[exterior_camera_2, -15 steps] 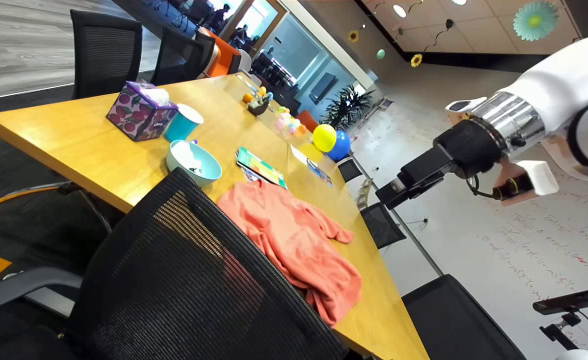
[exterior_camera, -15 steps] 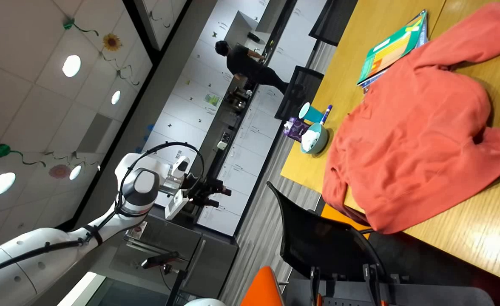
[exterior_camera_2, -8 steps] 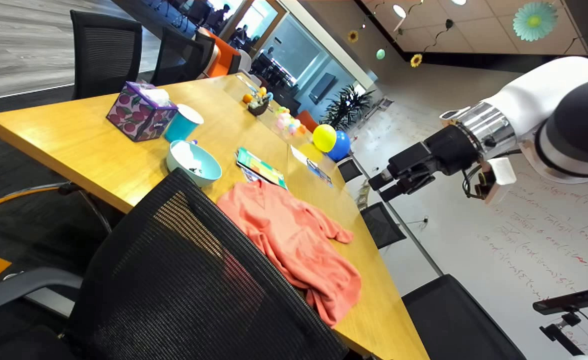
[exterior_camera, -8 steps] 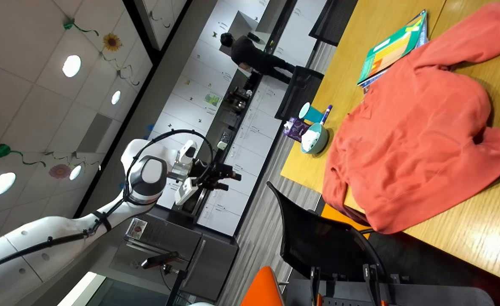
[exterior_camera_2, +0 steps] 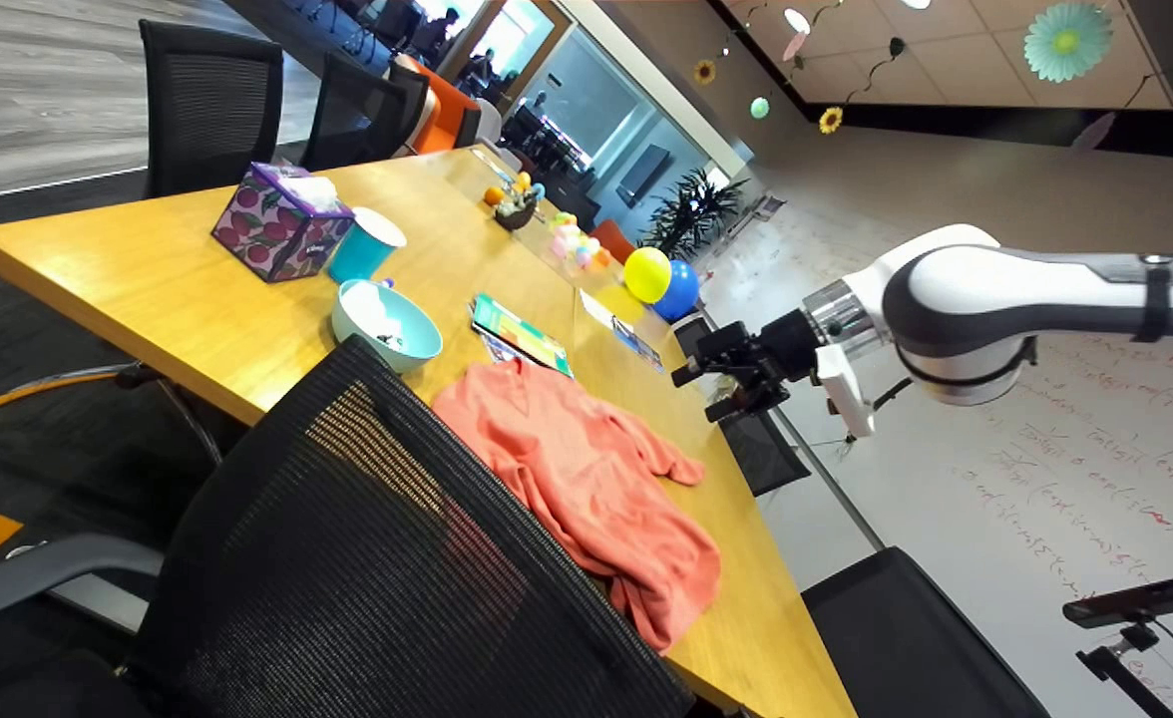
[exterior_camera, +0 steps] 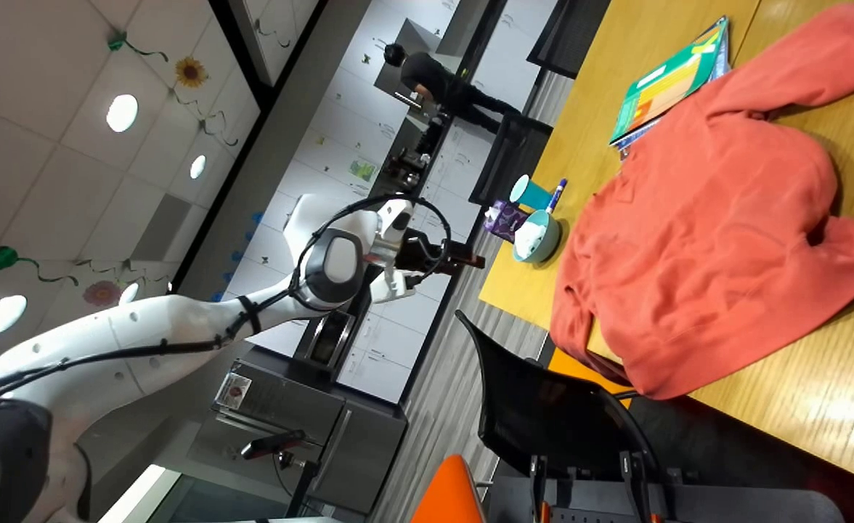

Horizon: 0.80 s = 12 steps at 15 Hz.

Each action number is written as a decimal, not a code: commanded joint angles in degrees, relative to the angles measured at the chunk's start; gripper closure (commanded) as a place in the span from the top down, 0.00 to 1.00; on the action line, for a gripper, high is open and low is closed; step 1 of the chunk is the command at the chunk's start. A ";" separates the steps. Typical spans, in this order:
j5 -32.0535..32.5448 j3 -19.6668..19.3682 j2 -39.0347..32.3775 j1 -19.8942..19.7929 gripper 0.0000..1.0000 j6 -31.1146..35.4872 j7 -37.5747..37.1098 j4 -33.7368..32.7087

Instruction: Scrunch up the shirt

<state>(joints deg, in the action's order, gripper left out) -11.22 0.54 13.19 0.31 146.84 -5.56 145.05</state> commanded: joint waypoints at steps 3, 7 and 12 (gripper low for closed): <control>11.20 -0.96 -18.76 -4.31 1.00 9.80 -16.85 -8.74; 9.72 -2.23 -19.10 -3.12 1.00 9.79 -14.52 -7.99; 9.69 -2.24 -19.45 -3.06 1.00 9.79 -14.57 -8.79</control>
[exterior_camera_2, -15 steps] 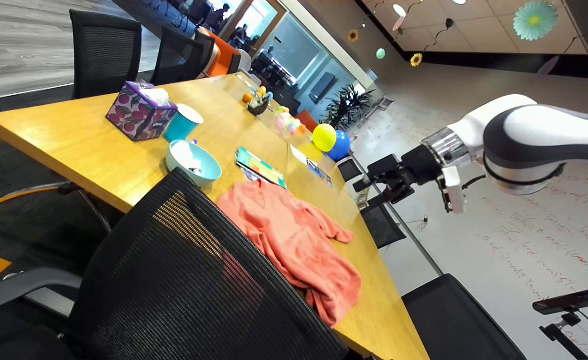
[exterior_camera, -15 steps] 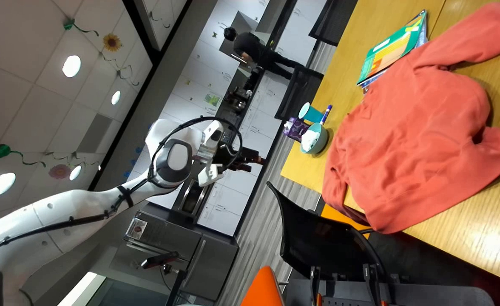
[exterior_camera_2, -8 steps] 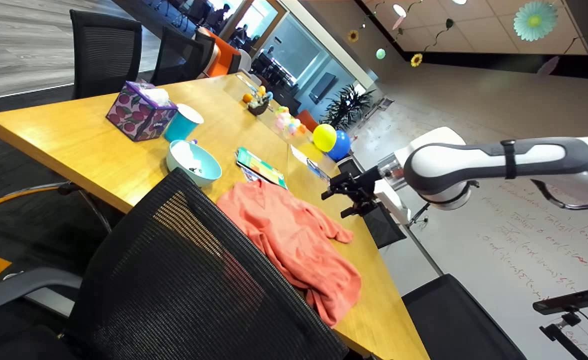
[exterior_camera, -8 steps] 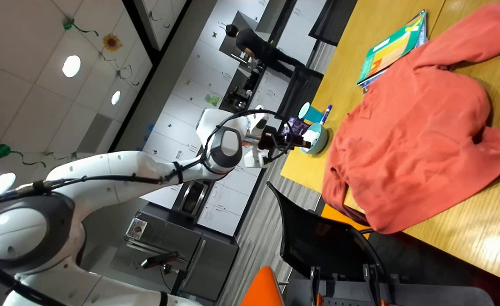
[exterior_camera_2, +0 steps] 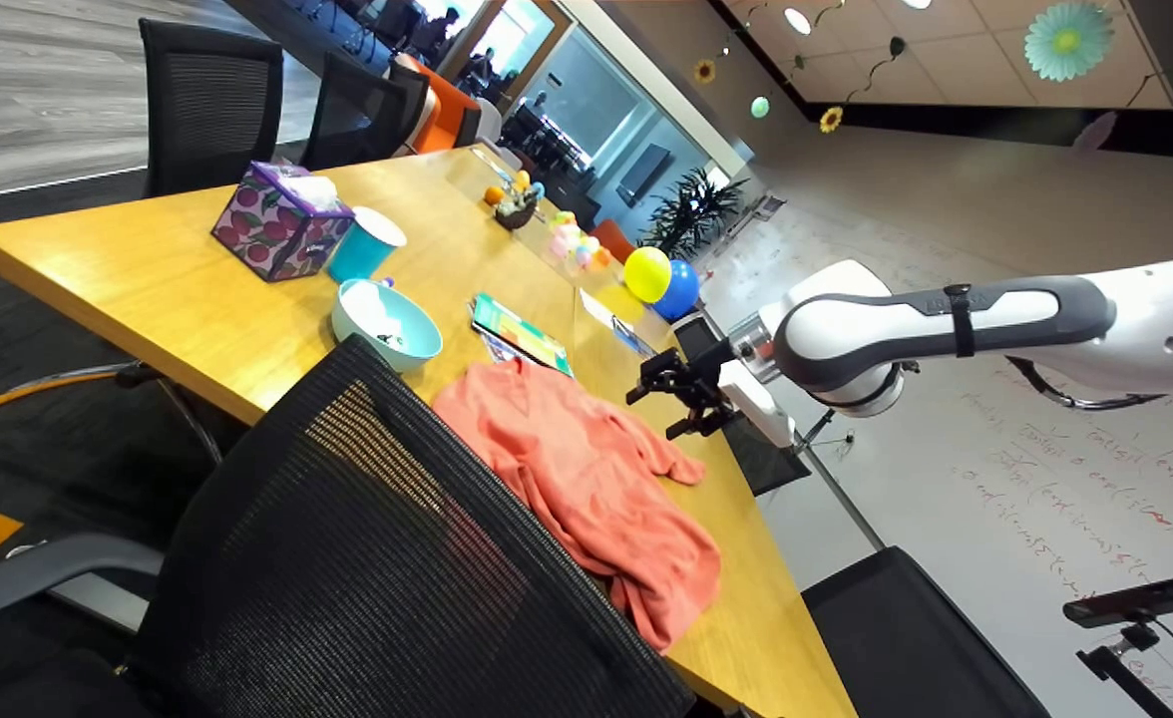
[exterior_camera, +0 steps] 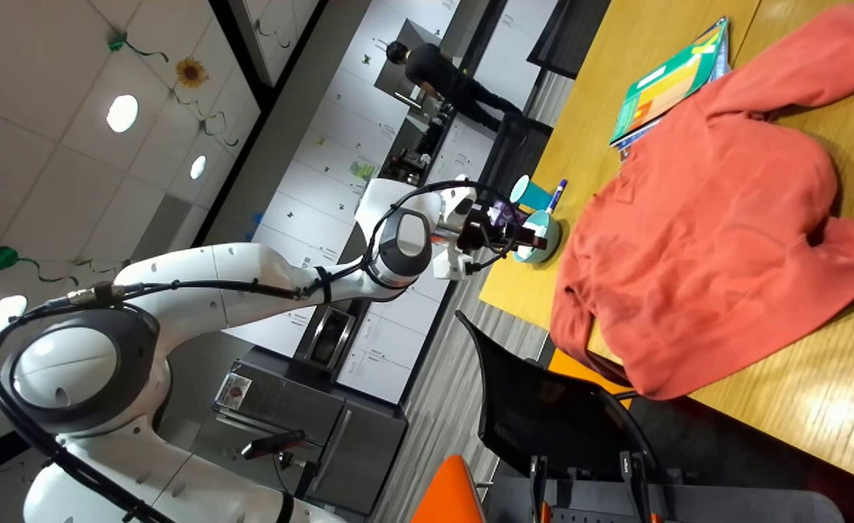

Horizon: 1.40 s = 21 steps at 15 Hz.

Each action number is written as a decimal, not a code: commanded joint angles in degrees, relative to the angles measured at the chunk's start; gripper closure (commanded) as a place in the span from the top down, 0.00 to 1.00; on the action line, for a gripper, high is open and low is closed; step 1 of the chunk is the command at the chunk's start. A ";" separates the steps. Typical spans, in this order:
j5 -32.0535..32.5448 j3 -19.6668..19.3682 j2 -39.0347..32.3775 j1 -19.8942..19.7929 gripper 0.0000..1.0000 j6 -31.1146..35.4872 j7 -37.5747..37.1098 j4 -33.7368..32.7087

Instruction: Scrunch up the shirt

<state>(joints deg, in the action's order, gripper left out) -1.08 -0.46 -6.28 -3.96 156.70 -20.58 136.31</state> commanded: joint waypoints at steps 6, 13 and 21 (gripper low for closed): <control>-6.67 -5.11 -13.72 -0.32 1.00 -2.57 -2.45 -12.76; -8.26 -11.09 -29.50 2.33 1.00 -3.21 -13.26 -26.15; -8.68 -12.69 -39.57 2.88 1.00 -5.57 -20.79 -33.85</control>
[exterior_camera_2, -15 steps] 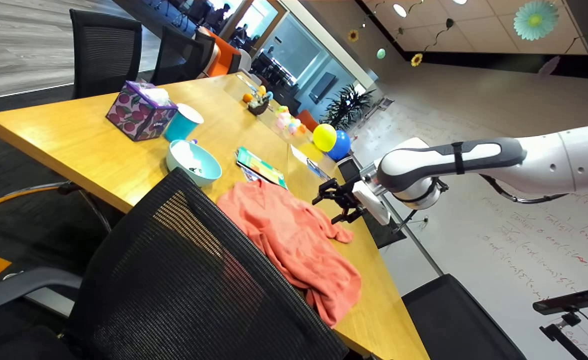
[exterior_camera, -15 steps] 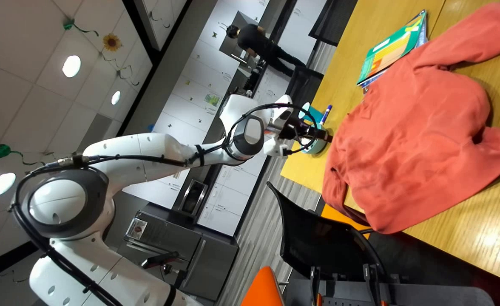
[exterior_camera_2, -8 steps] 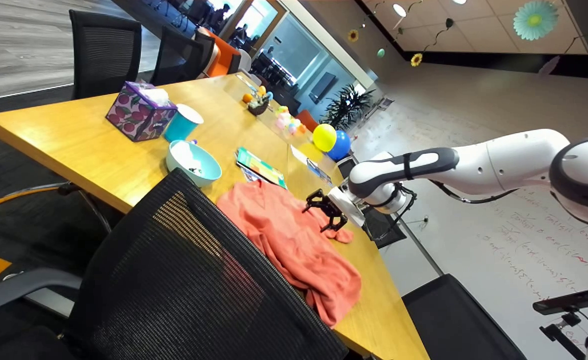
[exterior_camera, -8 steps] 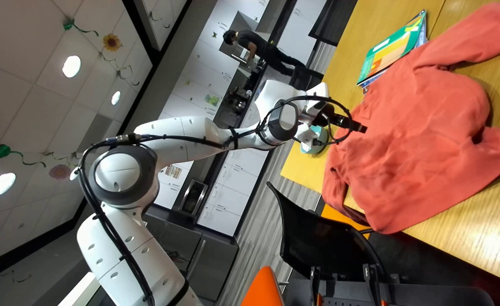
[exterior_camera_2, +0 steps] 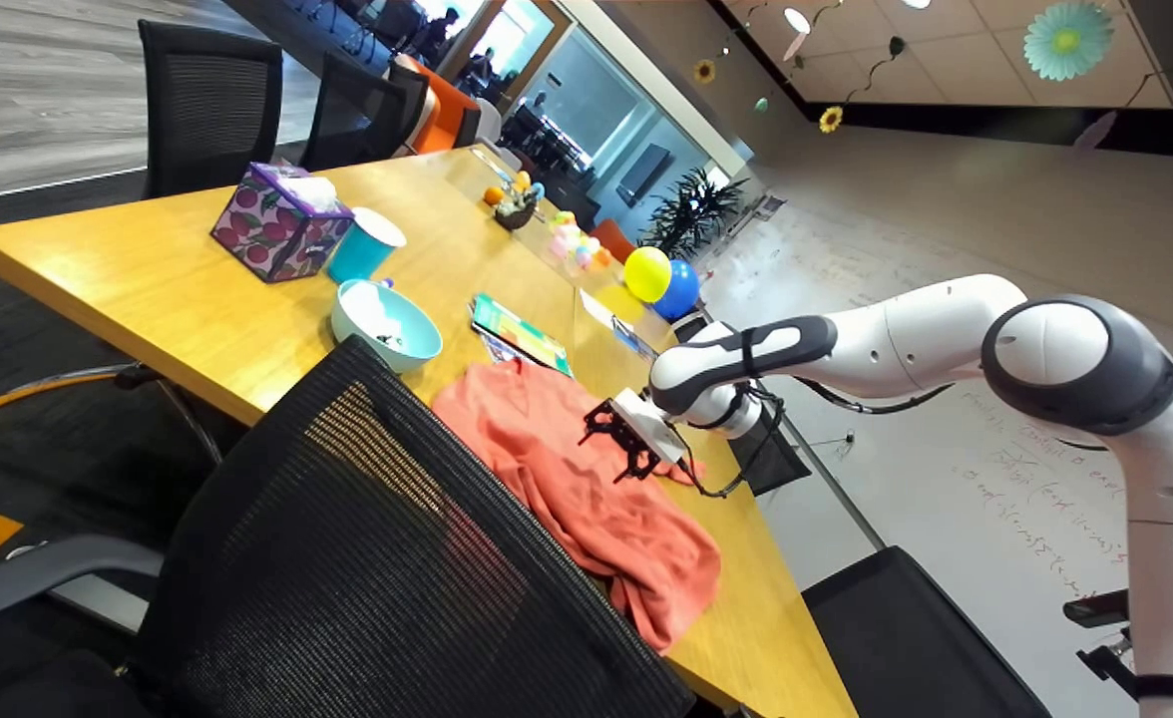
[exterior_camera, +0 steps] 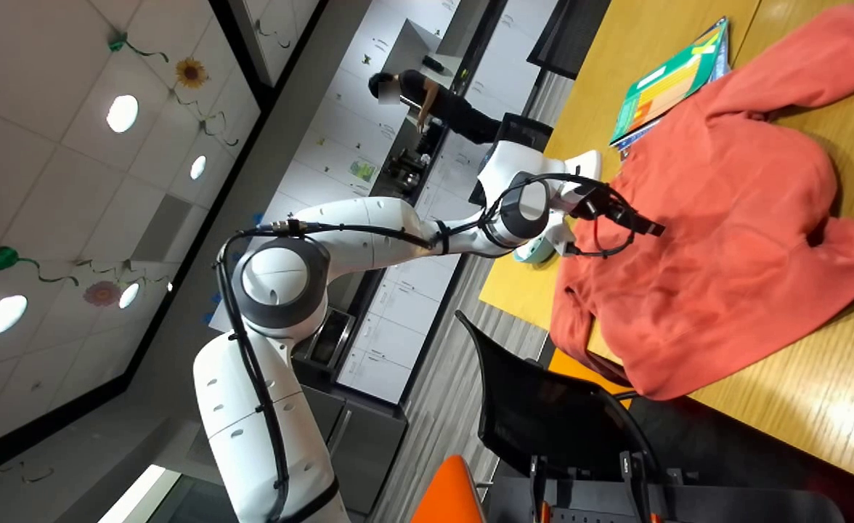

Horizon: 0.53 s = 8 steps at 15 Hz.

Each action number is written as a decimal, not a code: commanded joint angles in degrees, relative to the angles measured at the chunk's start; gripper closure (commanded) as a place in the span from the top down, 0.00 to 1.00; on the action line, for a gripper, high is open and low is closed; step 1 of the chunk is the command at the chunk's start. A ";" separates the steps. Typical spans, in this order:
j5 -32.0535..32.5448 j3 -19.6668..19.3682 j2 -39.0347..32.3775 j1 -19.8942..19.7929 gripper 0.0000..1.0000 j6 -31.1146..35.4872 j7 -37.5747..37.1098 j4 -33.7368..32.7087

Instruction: Scrunch up the shirt

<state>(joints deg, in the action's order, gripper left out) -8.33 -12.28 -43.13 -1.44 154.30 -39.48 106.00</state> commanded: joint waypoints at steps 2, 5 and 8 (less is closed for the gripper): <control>-1.88 -0.54 -3.77 -0.09 1.00 -3.61 -2.42 -4.14; -2.63 -0.29 -4.70 -0.46 1.00 -4.34 -2.16 -4.71; -2.76 -0.79 -4.93 0.03 0.66 -3.92 -2.65 -4.72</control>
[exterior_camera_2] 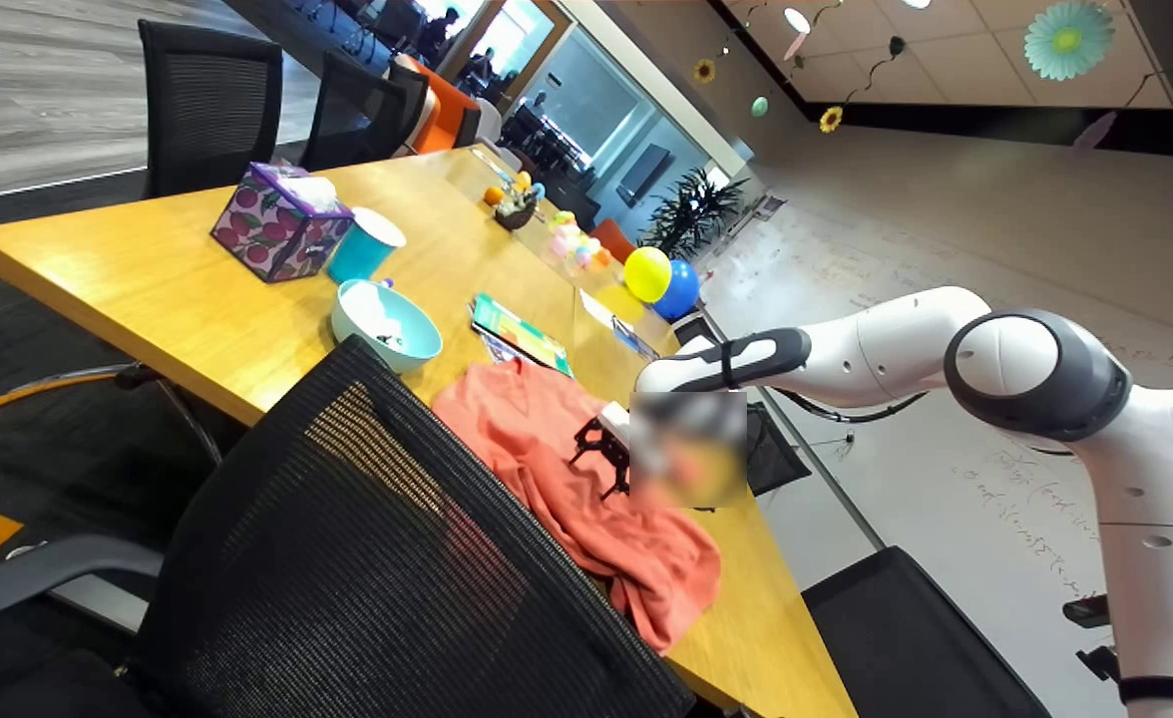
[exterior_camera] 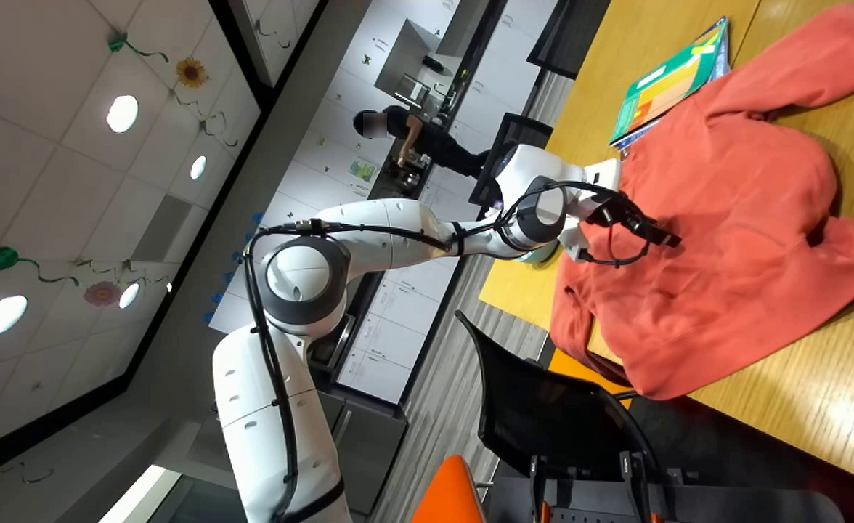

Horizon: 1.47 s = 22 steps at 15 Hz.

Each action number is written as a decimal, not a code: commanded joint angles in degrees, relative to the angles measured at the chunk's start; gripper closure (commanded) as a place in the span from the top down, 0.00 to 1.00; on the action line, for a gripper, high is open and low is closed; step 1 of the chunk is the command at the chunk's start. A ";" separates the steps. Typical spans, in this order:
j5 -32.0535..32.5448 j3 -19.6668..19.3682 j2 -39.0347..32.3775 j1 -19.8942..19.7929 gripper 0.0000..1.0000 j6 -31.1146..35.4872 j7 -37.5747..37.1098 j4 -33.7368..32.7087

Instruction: Scrunch up the shirt

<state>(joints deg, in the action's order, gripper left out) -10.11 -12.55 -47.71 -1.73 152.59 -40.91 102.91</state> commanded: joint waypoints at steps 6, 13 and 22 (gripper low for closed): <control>-1.37 -0.30 0.05 0.07 0.19 -2.09 -0.98 -1.54; -1.37 0.24 1.12 -0.07 0.01 -2.26 -0.06 -0.62; 3.87 -10.52 23.10 10.48 0.01 13.71 -3.08 16.63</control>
<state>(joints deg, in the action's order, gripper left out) -9.26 -18.71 -33.64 4.75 162.86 -40.99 112.33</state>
